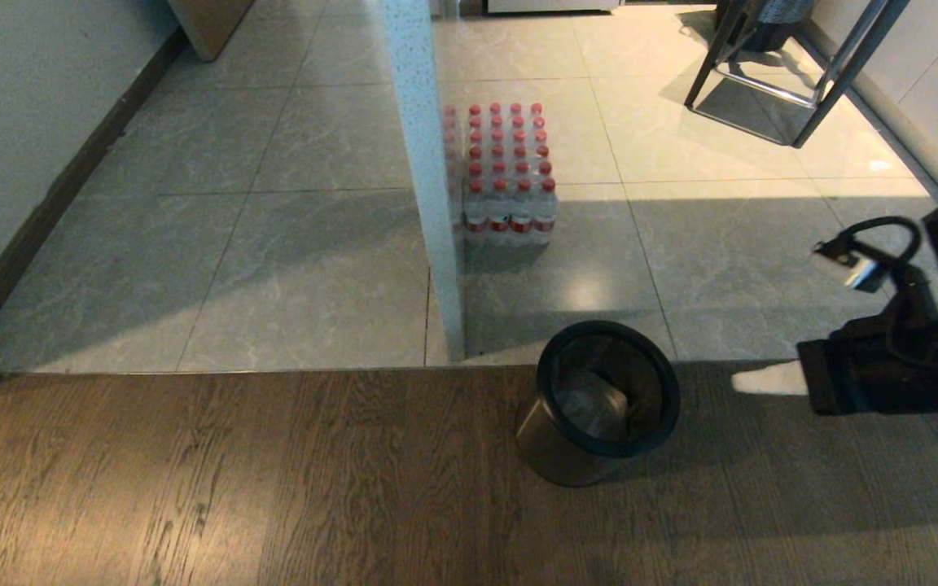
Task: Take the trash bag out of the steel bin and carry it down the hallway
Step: Place the outer trash can on the ground
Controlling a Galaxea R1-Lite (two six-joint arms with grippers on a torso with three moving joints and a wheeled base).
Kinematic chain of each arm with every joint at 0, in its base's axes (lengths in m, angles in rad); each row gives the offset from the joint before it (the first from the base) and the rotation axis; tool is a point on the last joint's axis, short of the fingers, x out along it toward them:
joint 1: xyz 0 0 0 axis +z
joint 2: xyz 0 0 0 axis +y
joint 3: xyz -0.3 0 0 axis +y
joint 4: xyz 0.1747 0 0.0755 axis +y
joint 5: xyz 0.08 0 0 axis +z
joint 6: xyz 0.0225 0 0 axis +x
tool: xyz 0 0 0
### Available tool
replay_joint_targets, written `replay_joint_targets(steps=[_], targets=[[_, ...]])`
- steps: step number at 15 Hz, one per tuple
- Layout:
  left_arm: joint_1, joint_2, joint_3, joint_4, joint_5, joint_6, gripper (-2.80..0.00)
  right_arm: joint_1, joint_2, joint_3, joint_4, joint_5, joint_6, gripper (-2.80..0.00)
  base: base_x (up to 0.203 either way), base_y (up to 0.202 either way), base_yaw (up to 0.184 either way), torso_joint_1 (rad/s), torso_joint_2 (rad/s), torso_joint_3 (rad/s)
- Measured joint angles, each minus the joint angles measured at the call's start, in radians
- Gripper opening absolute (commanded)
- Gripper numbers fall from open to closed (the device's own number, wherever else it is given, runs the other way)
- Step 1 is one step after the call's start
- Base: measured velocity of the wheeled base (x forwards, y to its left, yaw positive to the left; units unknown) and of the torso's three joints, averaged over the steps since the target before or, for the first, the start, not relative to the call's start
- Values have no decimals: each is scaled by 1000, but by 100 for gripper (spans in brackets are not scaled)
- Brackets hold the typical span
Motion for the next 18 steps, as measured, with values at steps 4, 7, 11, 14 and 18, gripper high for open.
replay_joint_targets(steps=[4,7,11,14,18], targets=[[0,0,0,0,0,0,-280,66,174,18,-81,45,-4,0,0,0,0,0,0,0],[0,0,0,0,0,0,-280,94,292,8,-150,-34,-41,0,0,0,0,0,0,0],[0,0,0,0,0,0,-280,145,430,-25,-238,-238,-142,0,0,0,0,0,0,0],[0,0,0,0,0,0,-280,186,487,-80,-253,-249,-134,0,0,0,0,0,0,0],[0,0,0,0,0,0,-280,231,510,-117,-244,-249,-134,0,0,0,0,0,0,0]])
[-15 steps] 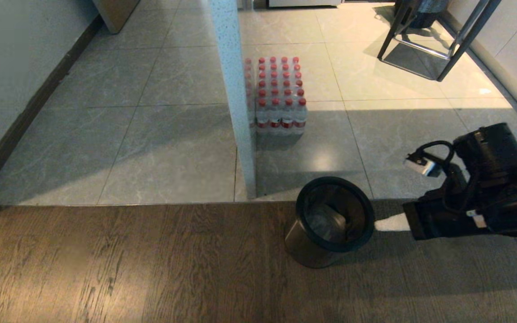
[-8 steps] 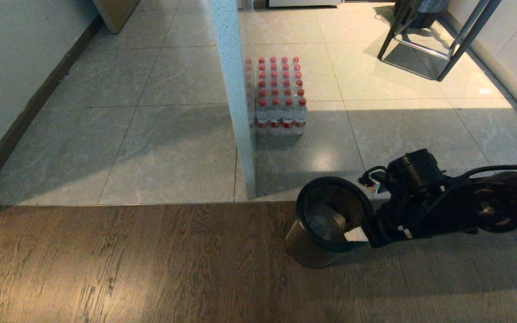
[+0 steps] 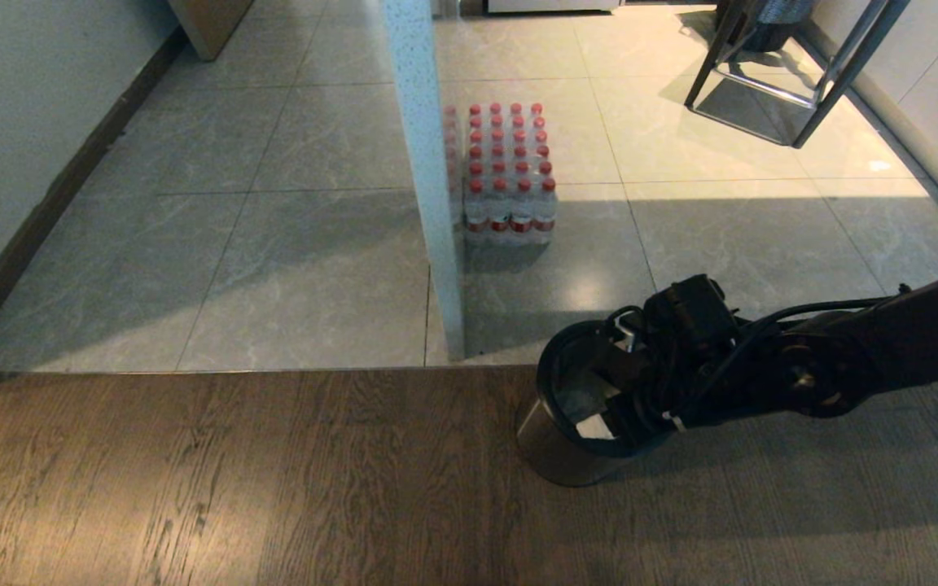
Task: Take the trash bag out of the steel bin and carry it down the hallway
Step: Place the outer trash can on the ground
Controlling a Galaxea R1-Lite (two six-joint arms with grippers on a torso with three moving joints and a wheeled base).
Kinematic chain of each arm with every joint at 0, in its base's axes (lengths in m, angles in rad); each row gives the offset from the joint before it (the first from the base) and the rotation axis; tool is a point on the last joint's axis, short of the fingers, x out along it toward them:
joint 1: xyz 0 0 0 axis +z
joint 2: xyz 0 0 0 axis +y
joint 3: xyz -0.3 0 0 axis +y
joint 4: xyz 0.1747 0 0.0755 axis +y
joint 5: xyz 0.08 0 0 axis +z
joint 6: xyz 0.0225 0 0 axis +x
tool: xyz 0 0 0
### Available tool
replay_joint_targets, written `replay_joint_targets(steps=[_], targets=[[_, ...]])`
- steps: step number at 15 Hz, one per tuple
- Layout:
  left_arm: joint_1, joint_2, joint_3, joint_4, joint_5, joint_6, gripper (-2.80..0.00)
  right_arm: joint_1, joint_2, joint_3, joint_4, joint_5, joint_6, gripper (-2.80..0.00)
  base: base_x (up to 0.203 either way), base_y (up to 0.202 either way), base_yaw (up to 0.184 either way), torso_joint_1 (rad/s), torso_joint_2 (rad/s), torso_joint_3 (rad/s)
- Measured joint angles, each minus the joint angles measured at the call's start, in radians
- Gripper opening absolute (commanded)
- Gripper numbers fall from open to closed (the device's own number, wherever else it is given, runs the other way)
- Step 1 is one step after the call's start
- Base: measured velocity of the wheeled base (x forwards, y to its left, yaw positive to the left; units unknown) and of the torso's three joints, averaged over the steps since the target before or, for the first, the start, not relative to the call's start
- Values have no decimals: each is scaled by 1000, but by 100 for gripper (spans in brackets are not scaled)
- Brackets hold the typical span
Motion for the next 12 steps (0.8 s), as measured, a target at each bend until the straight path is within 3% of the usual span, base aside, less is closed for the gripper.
replay_joint_targets(steps=[3,6,12], targets=[[0,0,0,0,0,0,-280,25,53,-39,-9,-30,-7,0,0,0,0,0,0,0],[0,0,0,0,0,0,-280,59,121,-100,-20,-111,-7,0,0,0,0,0,0,0],[0,0,0,0,0,0,-280,76,287,-204,-153,-237,-14,0,0,0,0,0,0,0]])
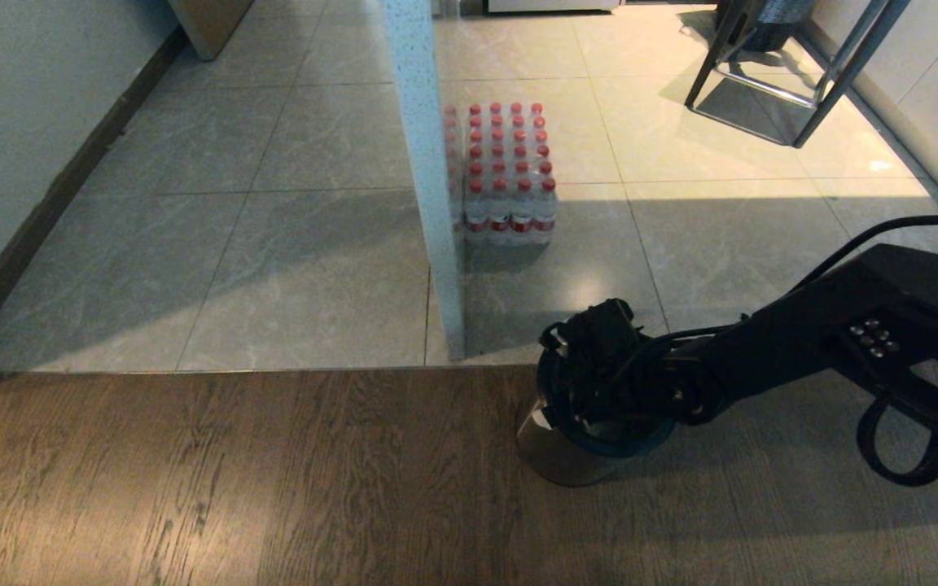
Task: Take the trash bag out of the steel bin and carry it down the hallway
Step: Place the outer trash can on the ground
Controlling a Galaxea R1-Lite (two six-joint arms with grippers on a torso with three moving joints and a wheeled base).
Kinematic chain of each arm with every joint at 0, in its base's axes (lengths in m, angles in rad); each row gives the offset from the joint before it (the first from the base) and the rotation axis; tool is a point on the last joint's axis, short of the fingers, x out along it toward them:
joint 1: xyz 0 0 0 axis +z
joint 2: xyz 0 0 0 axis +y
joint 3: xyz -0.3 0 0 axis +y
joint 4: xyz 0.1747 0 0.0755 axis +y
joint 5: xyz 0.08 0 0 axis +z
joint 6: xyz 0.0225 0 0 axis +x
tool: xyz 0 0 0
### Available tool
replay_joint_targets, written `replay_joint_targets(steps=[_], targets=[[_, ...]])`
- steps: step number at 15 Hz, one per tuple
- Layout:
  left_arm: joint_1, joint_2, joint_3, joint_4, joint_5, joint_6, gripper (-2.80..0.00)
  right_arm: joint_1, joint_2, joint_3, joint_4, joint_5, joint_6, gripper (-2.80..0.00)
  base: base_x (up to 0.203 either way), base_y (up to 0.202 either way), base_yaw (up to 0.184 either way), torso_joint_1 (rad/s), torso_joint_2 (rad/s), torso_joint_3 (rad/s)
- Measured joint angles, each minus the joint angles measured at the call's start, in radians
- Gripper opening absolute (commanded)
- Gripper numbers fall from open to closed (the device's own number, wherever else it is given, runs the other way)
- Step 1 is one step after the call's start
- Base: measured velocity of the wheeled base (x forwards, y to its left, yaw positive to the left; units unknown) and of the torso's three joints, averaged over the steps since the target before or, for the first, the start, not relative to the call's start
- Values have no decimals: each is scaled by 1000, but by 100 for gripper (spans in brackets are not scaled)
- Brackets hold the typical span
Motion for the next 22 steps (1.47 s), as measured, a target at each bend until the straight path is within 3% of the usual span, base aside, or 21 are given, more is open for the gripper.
replay_joint_targets(steps=[6,11,16,22], targets=[[0,0,0,0,0,0,-280,0,77,-52,-23,-14,-6,0,0,0,0,0,0,0],[0,0,0,0,0,0,-280,1,50,-56,-195,-64,-75,0,0,0,0,0,0,0],[0,0,0,0,0,0,-280,5,43,-54,-138,-57,-54,0,0,0,0,0,0,0],[0,0,0,0,0,0,-280,20,84,-91,-76,-40,34,0,0,0,0,0,0,0]])
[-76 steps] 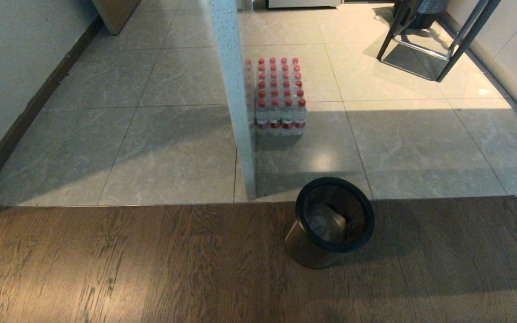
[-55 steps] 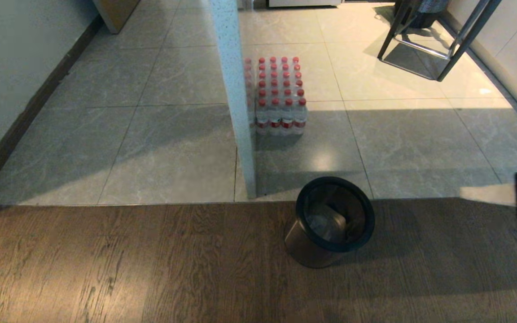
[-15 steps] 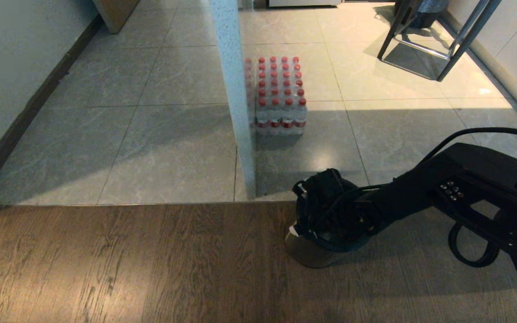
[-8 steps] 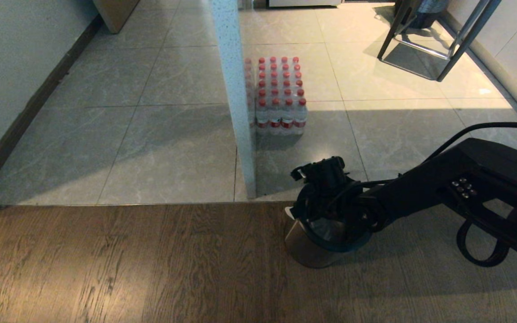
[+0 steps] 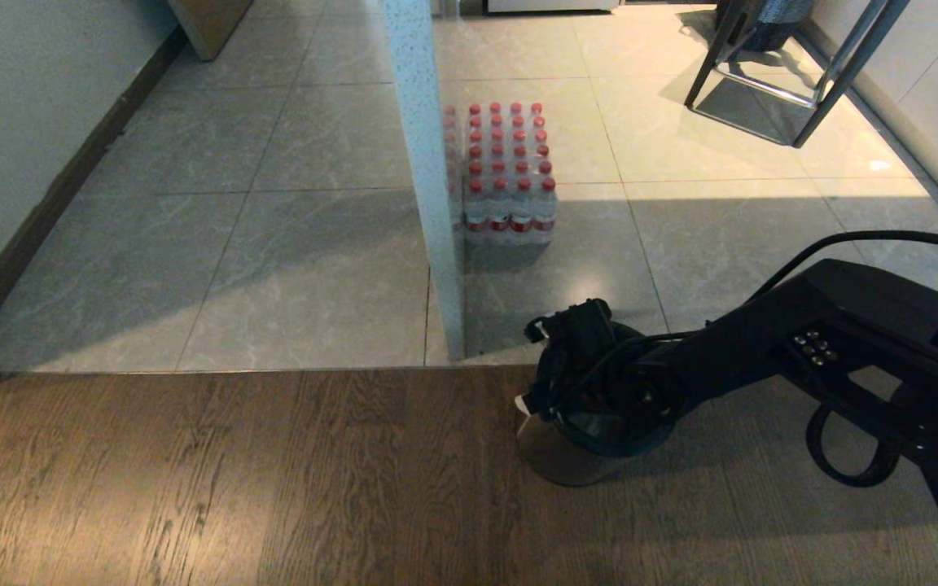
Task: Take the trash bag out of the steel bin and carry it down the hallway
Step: Place the outer trash can on the ground
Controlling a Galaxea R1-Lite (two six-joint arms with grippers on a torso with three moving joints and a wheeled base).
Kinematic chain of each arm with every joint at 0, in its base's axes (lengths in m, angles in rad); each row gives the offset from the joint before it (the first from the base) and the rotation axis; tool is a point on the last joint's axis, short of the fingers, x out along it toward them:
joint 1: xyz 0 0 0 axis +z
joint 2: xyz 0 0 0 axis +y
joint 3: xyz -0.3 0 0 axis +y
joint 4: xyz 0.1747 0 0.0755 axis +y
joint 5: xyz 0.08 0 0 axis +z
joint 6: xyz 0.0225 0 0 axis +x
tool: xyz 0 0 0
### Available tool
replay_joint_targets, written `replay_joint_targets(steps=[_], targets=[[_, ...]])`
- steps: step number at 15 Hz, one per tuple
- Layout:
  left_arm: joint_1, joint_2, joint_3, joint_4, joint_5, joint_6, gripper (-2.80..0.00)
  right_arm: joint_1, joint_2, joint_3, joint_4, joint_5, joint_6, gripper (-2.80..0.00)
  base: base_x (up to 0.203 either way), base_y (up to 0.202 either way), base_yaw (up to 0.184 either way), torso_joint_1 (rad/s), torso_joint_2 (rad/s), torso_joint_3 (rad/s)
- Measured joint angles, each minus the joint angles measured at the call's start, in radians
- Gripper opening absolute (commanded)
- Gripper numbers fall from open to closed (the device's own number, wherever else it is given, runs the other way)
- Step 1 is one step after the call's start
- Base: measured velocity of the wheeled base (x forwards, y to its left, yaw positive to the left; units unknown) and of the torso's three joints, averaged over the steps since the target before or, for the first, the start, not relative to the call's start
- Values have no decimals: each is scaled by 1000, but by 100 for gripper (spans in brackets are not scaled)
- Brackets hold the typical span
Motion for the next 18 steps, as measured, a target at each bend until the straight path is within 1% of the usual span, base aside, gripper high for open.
replay_joint_targets(steps=[2,5,6,10,18], targets=[[0,0,0,0,0,0,-280,6,9,-13,1,27,21,0,0,0,0,0,0,0],[0,0,0,0,0,0,-280,6,16,-15,-4,32,22,0,0,0,0,0,0,0],[0,0,0,0,0,0,-280,6,18,-14,-6,33,21,-280,0,0,0,0,0,0],[0,0,0,0,0,0,-280,13,30,-16,-7,25,9,-280,0,0,0,0,0,0],[0,0,0,0,0,0,-280,13,25,-3,-7,17,20,-280,0,0,0,0,0,0]])
